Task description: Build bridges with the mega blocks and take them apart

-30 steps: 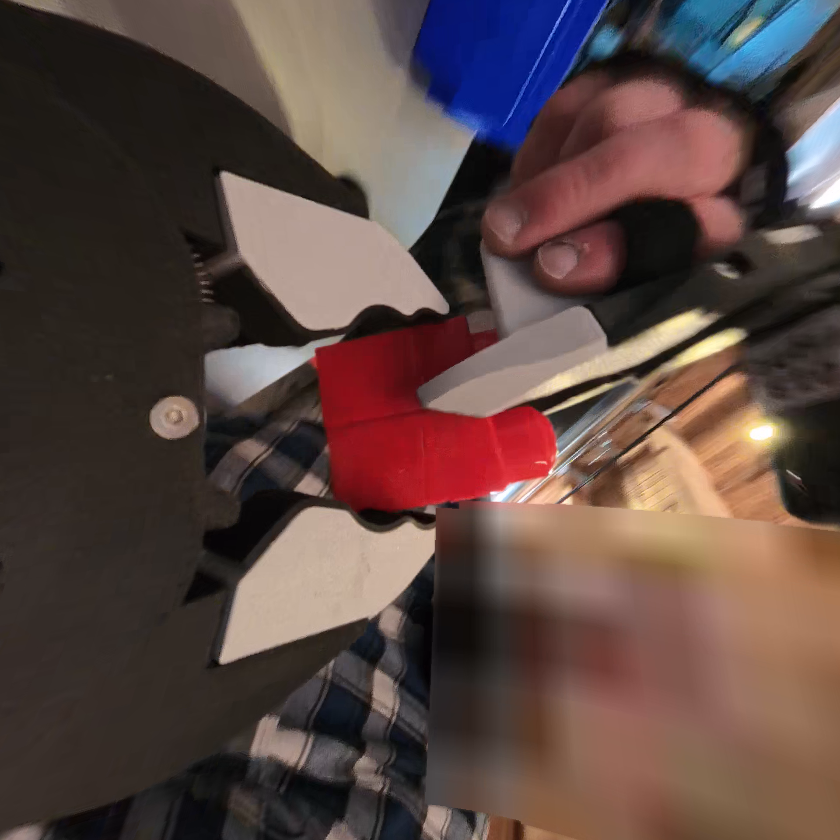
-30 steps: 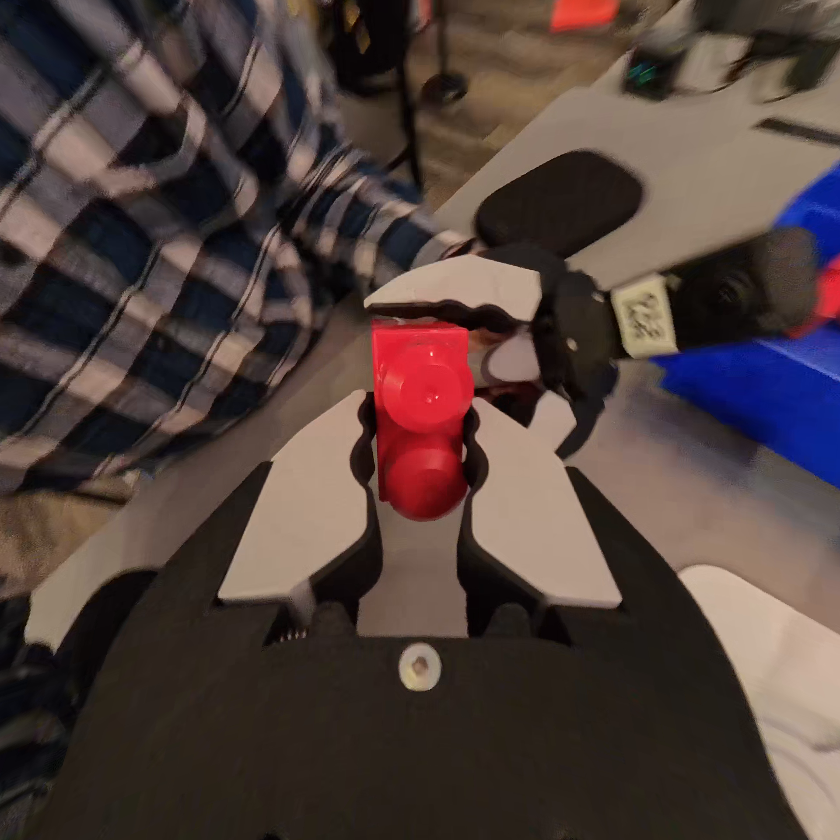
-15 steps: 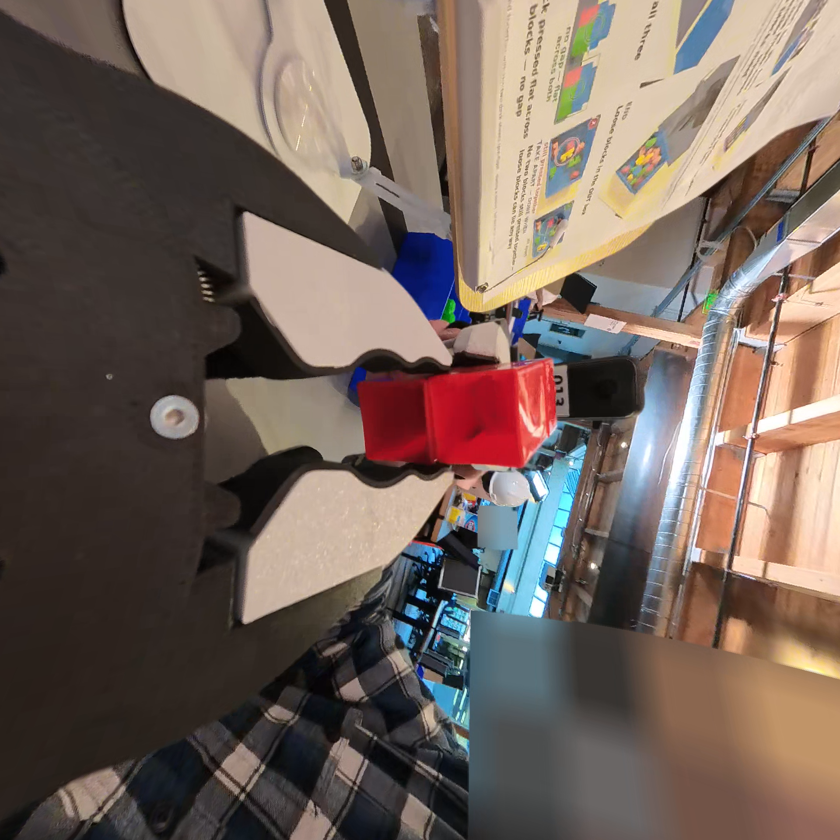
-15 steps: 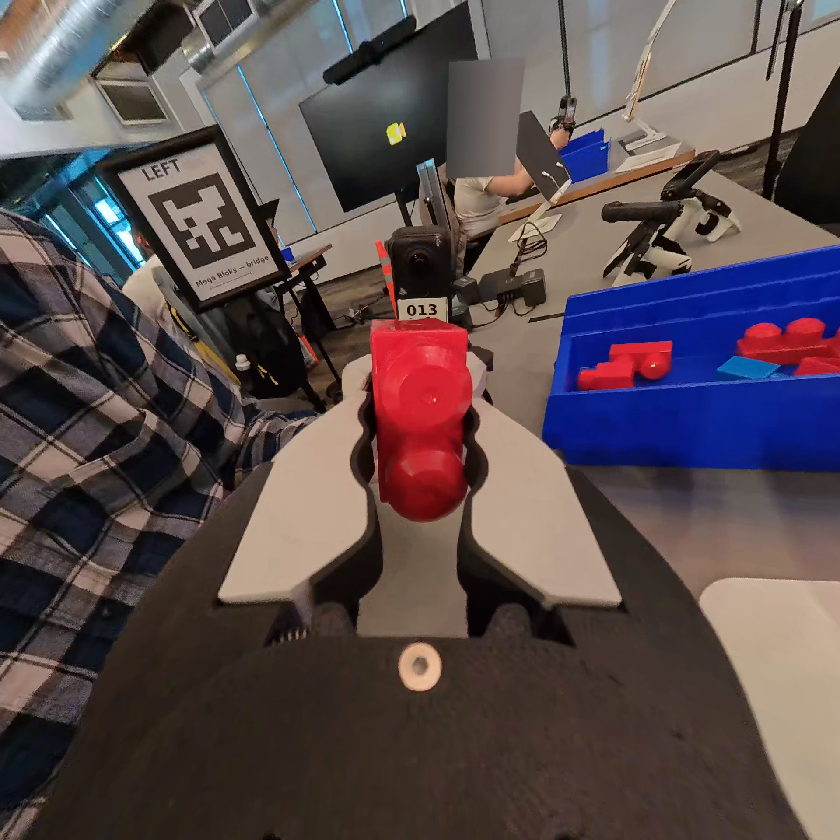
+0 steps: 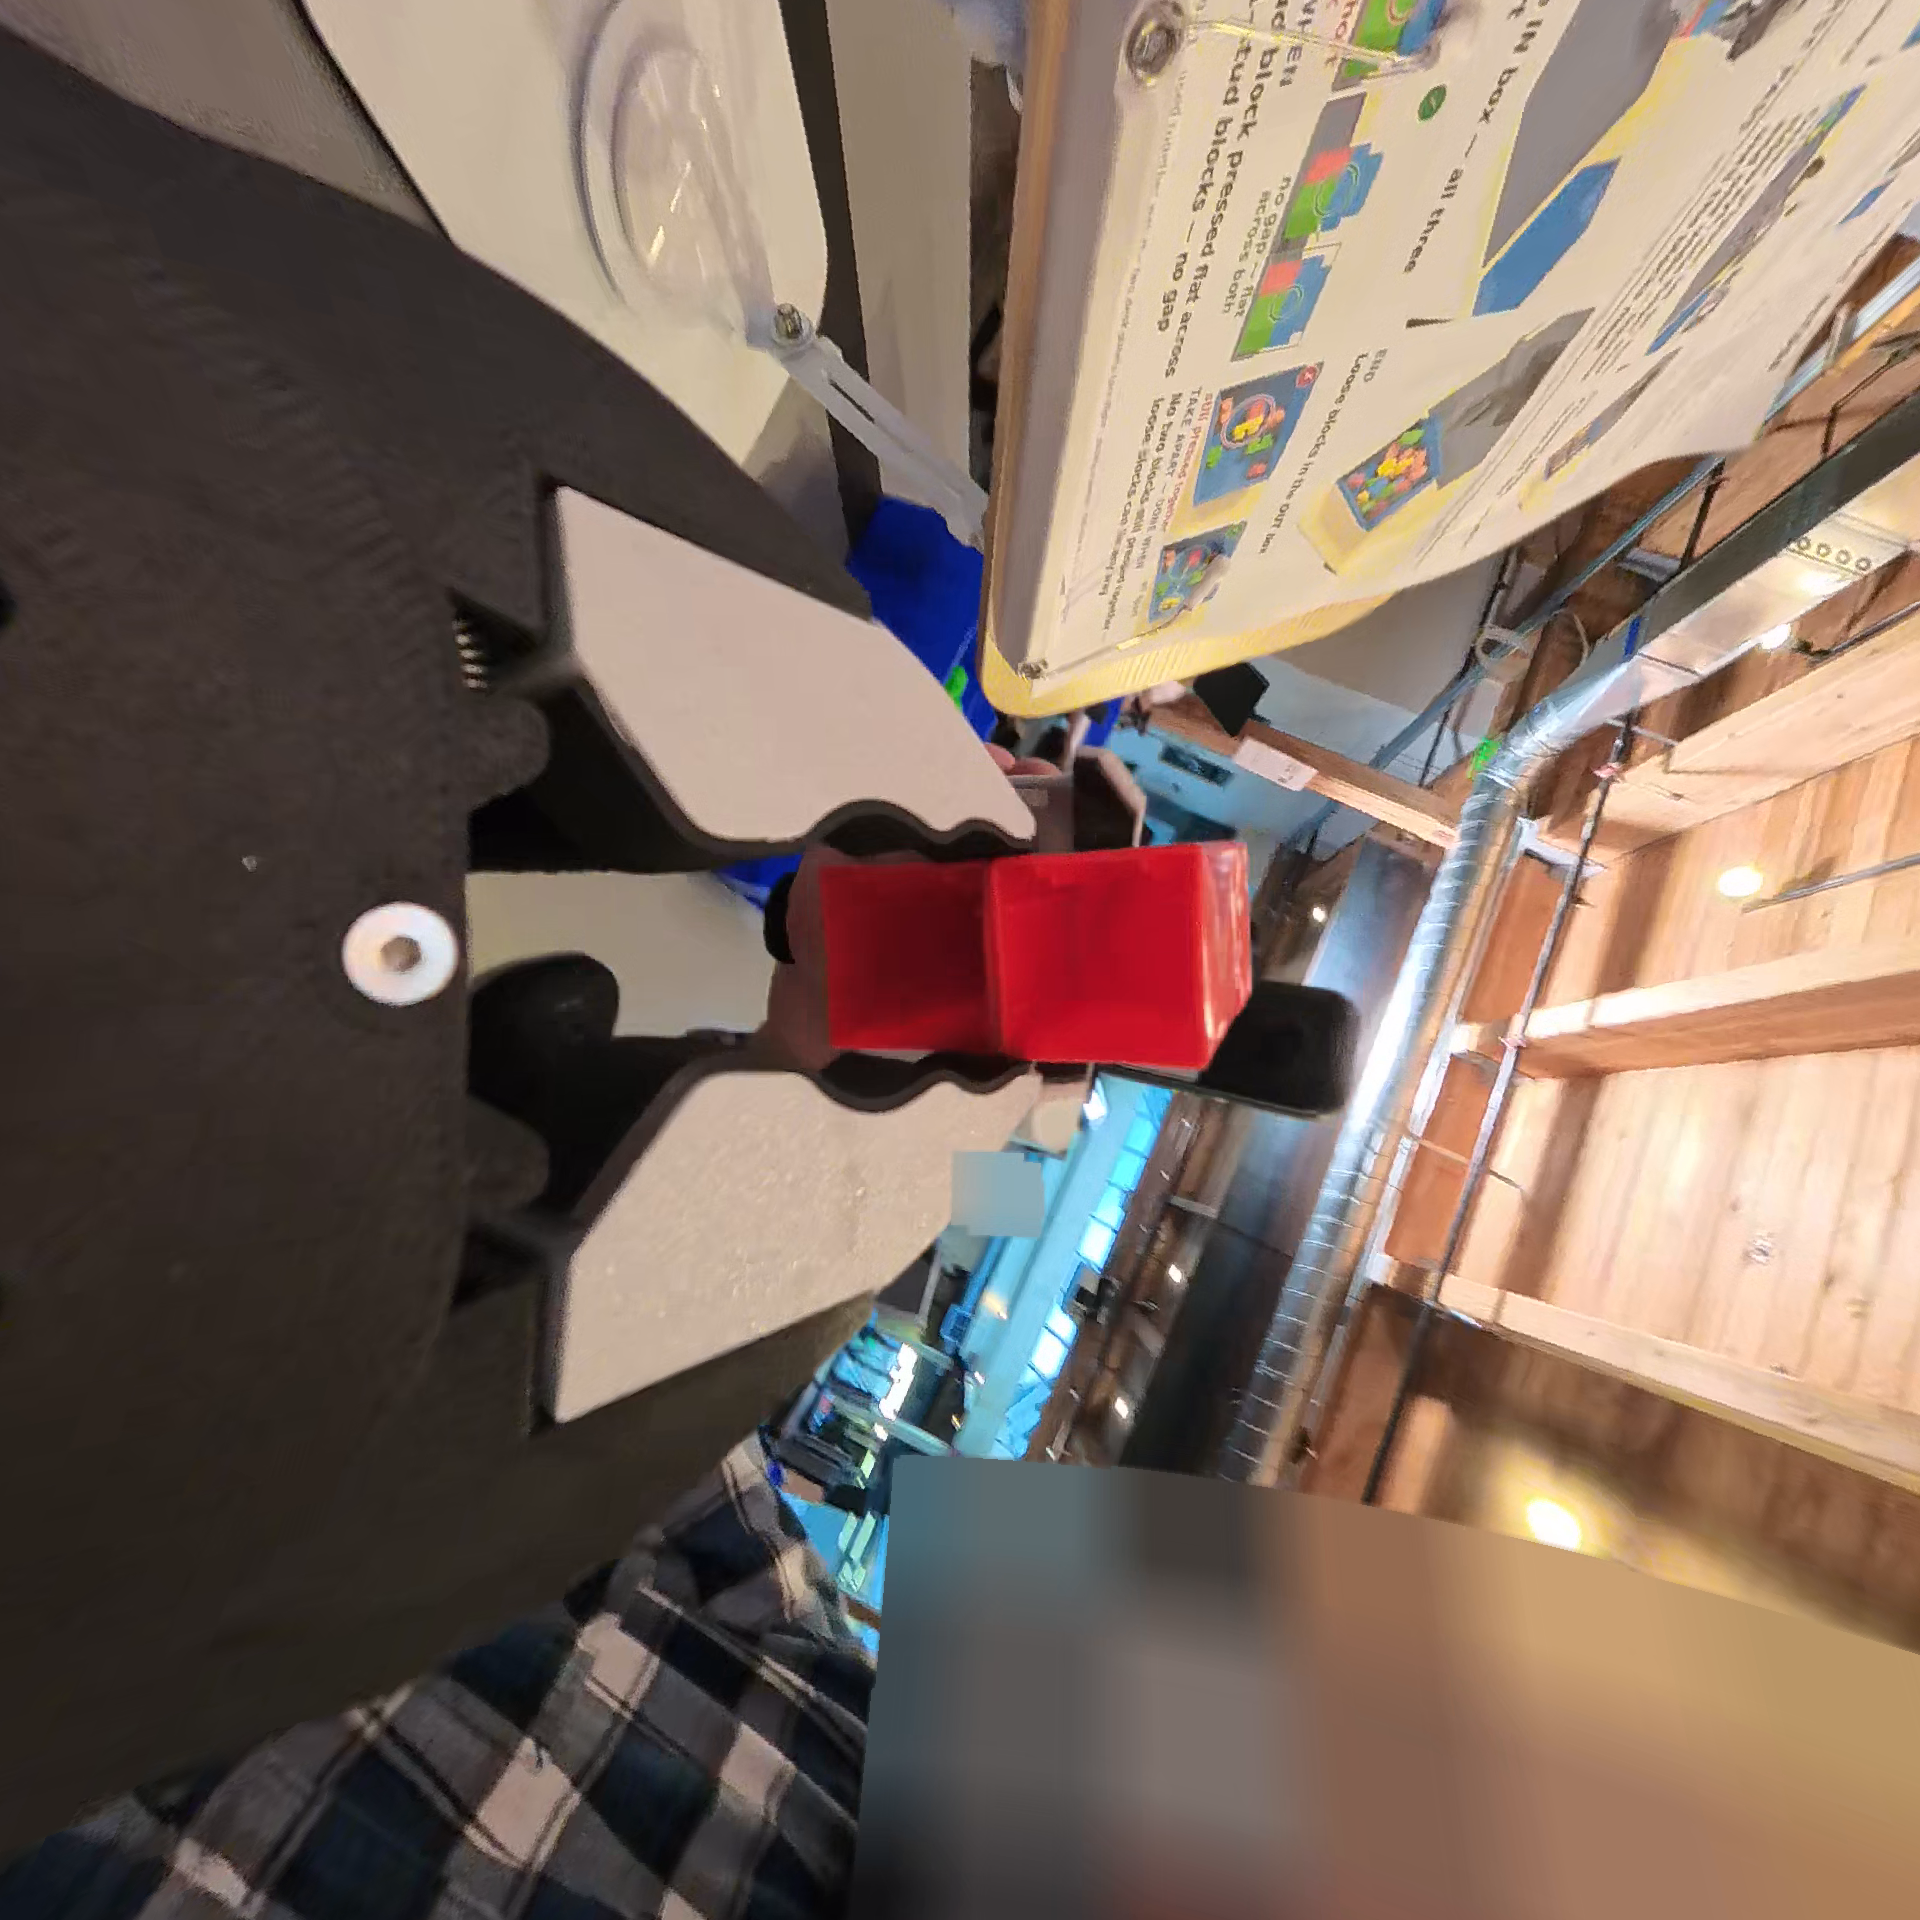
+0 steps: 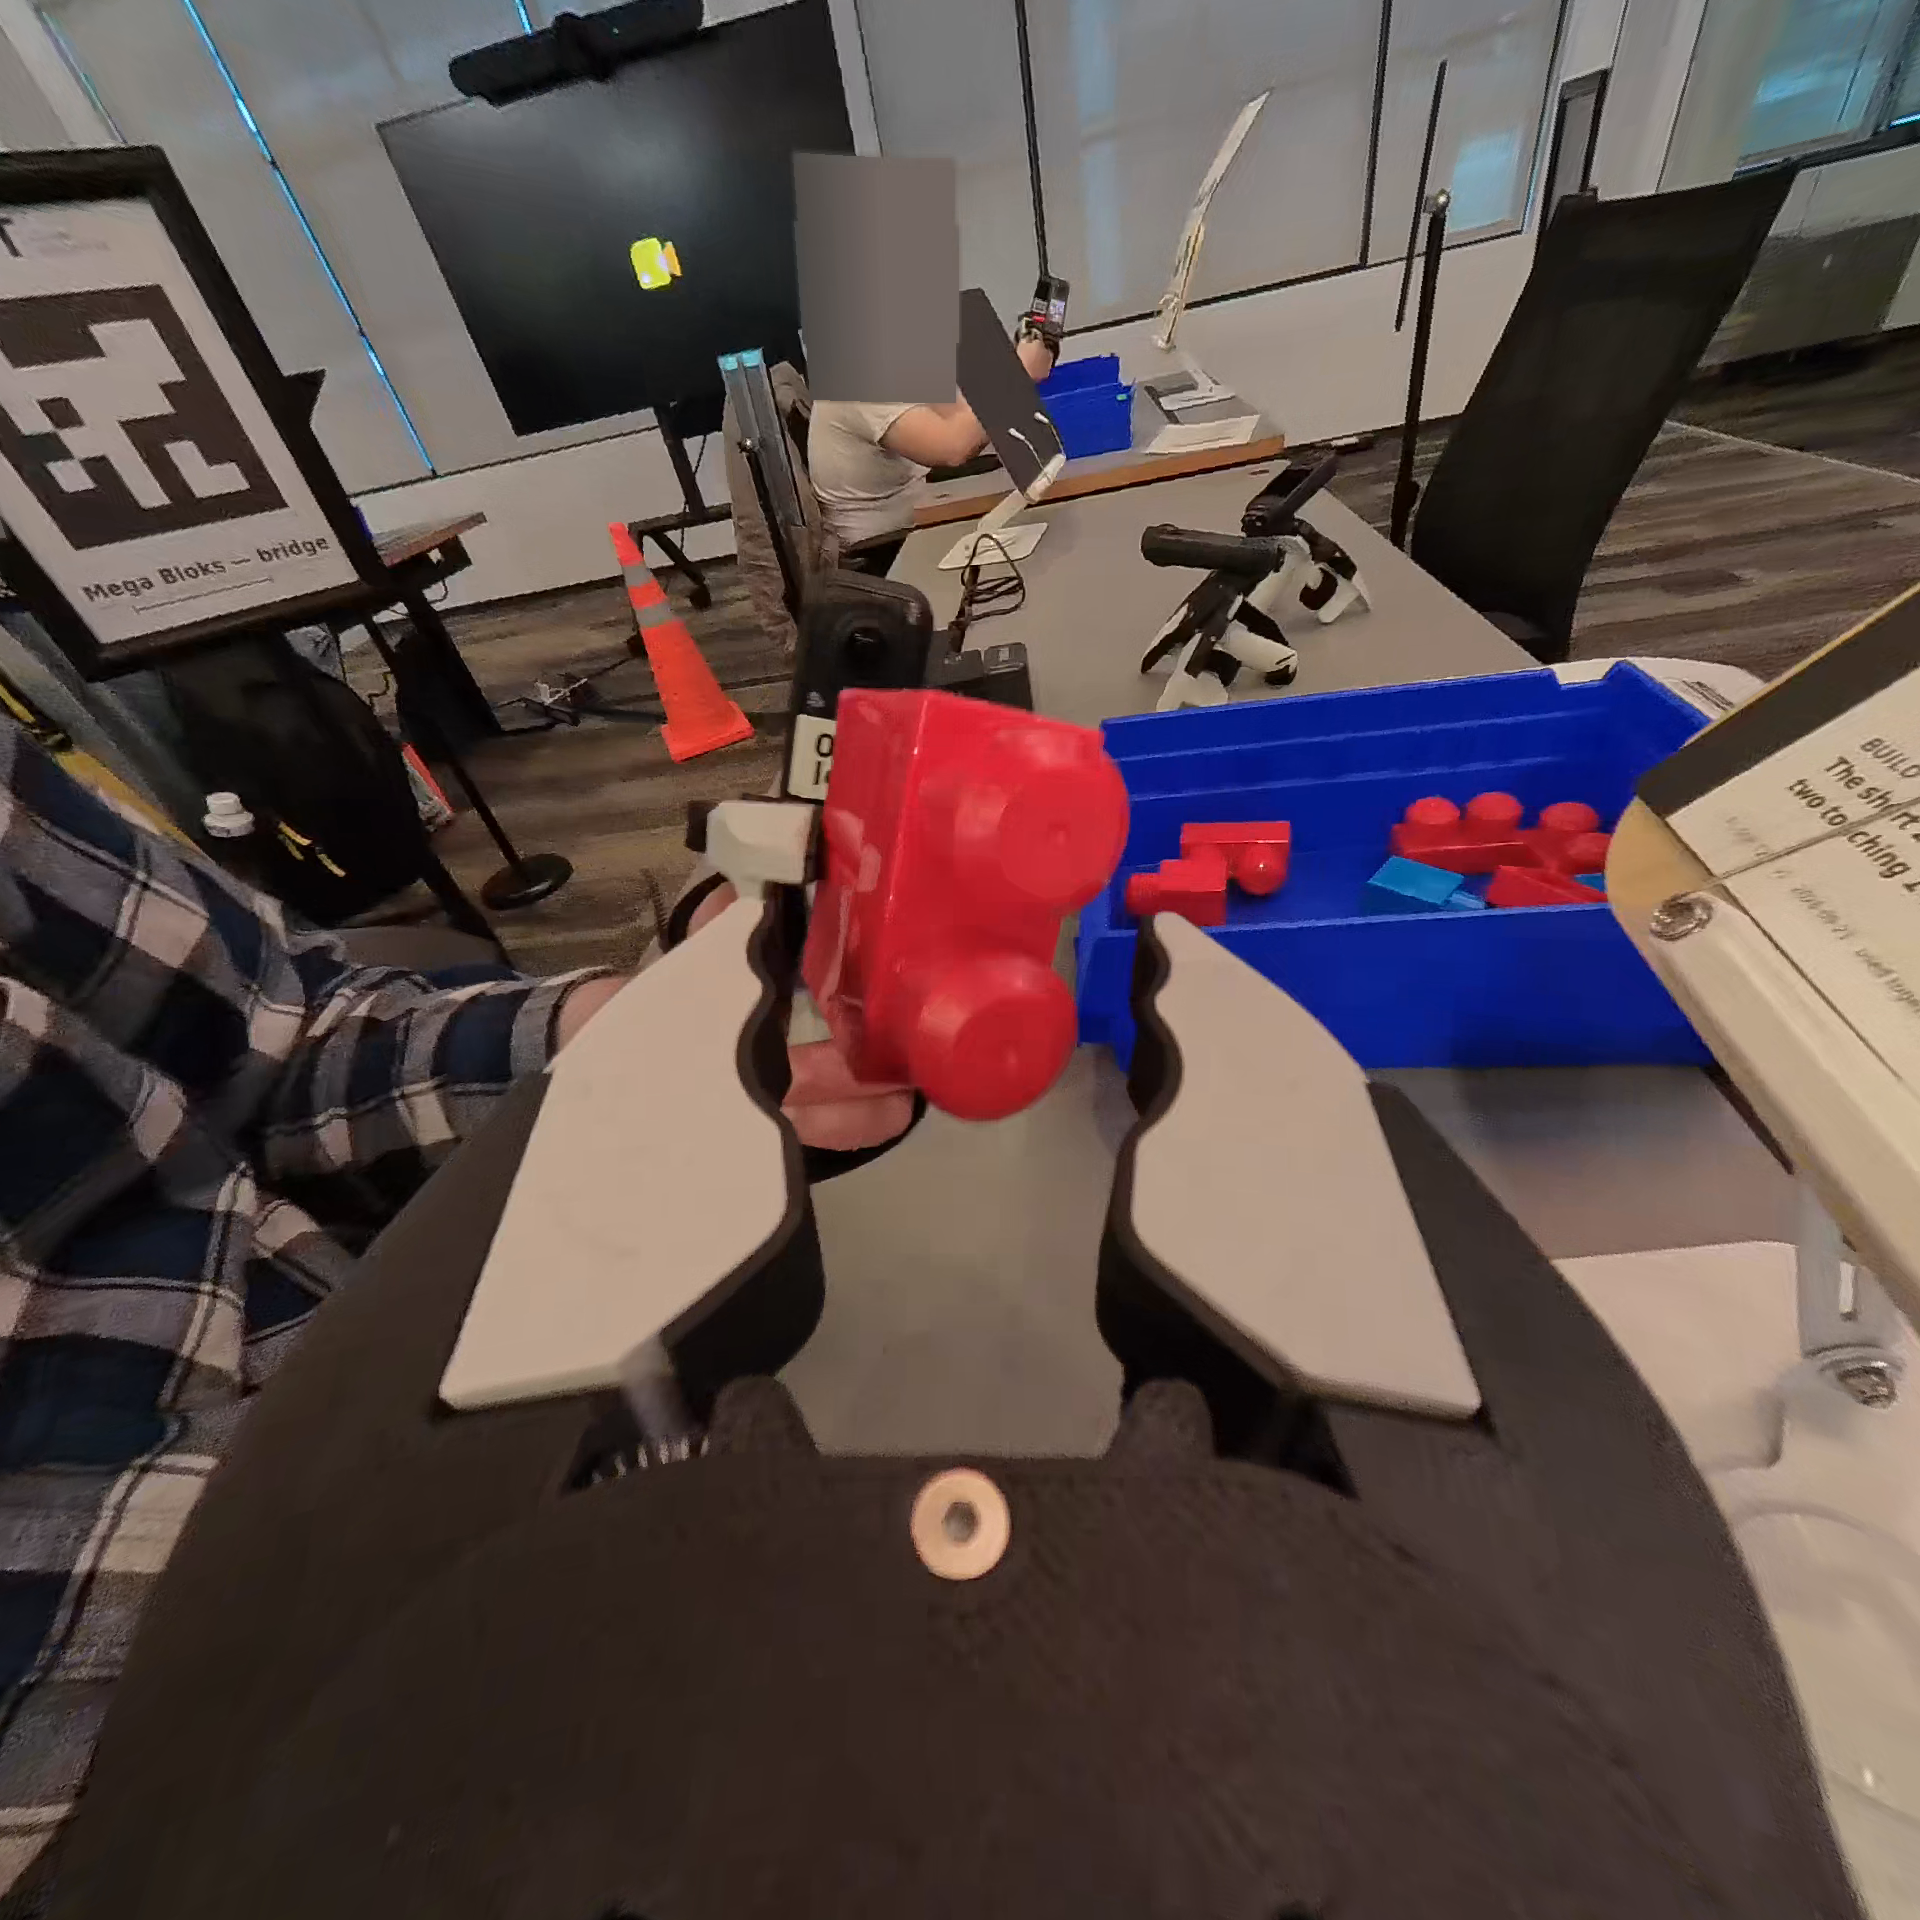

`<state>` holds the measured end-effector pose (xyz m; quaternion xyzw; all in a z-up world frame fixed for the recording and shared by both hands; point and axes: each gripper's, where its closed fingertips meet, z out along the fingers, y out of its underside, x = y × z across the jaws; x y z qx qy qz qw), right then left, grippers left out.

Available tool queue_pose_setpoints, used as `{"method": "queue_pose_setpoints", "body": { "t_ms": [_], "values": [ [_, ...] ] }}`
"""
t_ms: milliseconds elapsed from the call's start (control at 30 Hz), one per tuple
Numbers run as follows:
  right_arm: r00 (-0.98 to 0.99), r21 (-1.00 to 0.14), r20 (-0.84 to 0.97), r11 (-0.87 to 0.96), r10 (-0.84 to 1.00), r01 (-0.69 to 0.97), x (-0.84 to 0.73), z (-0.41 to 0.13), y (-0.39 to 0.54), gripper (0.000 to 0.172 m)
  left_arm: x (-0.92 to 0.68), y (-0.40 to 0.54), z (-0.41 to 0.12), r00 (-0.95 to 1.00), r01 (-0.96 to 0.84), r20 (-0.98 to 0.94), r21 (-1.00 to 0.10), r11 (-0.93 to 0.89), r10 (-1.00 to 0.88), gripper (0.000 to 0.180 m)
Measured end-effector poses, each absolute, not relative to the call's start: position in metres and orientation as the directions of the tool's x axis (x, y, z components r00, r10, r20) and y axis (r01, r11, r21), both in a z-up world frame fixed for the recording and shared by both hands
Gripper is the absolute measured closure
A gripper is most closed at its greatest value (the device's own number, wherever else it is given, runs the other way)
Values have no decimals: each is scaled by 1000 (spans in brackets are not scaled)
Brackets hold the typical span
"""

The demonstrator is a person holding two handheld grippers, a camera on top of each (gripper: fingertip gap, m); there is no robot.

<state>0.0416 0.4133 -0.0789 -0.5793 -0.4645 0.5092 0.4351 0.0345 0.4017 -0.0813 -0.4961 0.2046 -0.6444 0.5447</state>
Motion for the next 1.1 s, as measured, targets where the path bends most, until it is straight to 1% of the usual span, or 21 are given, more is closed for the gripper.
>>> {"method": "queue_pose_setpoints", "body": {
  "t_ms": [67,100,133,167,533,667,800,833,900,967,1100],
  "values": [
    [34,-973,-213,-215,976,81,44,-78,411,113,32,402,-80,42,515,432,-782,-351,-901,146],
    [13,-969,-240,-241,971,60,48,-76,411,121,31,402,-82,40,505,435,-786,-357,-900,145],
    [-31,-962,-272,-270,962,45,52,-74,410,138,31,401,-82,24,502,434,-784,-364,-901,145],
    [-66,-955,-297,-295,953,37,55,-73,409,141,31,398,-81,-7,499,433,-779,-378,-901,145],
    [-94,-958,-284,-280,954,53,55,-73,405,143,33,395,-81,24,497,409,-796,-344,-912,146],
    [-96,-960,-280,-277,955,44,56,-73,405,144,34,395,-81,-1,483,416,-796,-364,-909,146],
    [-86,-960,-277,-272,957,67,58,-79,405,144,27,398,-76,31,484,404,-806,-340,-914,136],
    [-87,-961,-274,-269,958,69,58,-80,404,144,27,399,-77,44,474,406,-813,-339,-913,137],
    [-98,-962,-271,-264,958,77,58,-79,401,144,27,399,-76,50,461,402,-821,-336,-914,145],
    [-98,-964,-258,-249,961,97,57,-79,400,145,27,398,-75,27,462,409,-814,-351,-912,147],
    [-86,-965,-251,-242,964,104,57,-79,401,145,27,399,-76,42,458,426,-812,-361,-904,146]
  ]
}}
